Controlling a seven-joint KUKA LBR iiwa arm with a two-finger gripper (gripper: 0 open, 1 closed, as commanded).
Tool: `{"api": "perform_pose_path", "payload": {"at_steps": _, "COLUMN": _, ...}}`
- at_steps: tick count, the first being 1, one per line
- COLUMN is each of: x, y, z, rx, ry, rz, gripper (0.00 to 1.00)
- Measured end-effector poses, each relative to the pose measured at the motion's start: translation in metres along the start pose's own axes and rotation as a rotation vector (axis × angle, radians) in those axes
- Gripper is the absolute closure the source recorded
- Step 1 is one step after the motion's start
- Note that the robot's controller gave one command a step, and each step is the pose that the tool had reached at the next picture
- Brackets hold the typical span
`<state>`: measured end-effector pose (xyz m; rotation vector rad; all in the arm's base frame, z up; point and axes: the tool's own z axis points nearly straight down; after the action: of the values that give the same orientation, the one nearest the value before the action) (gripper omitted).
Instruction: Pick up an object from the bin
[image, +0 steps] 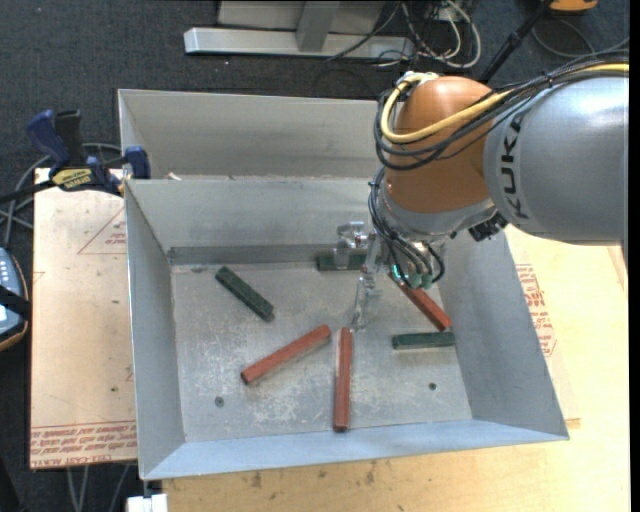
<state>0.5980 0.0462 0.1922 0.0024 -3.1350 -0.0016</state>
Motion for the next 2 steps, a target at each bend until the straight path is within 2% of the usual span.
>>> {"api": "perform_pose_path", "payload": {"at_steps": 1, "x": 0.0408, "y": -0.0433, "z": 0.1251, "rx": 0.001, "ry": -0.002, "rz": -0.359, "gripper": 0.00}}
{"api": "perform_pose_path", "payload": {"at_steps": 2, "x": 0.0387, "y": -0.0426, "z": 0.1218, "rx": 0.001, "ry": -0.008, "rz": -0.359, "gripper": 1.00}}
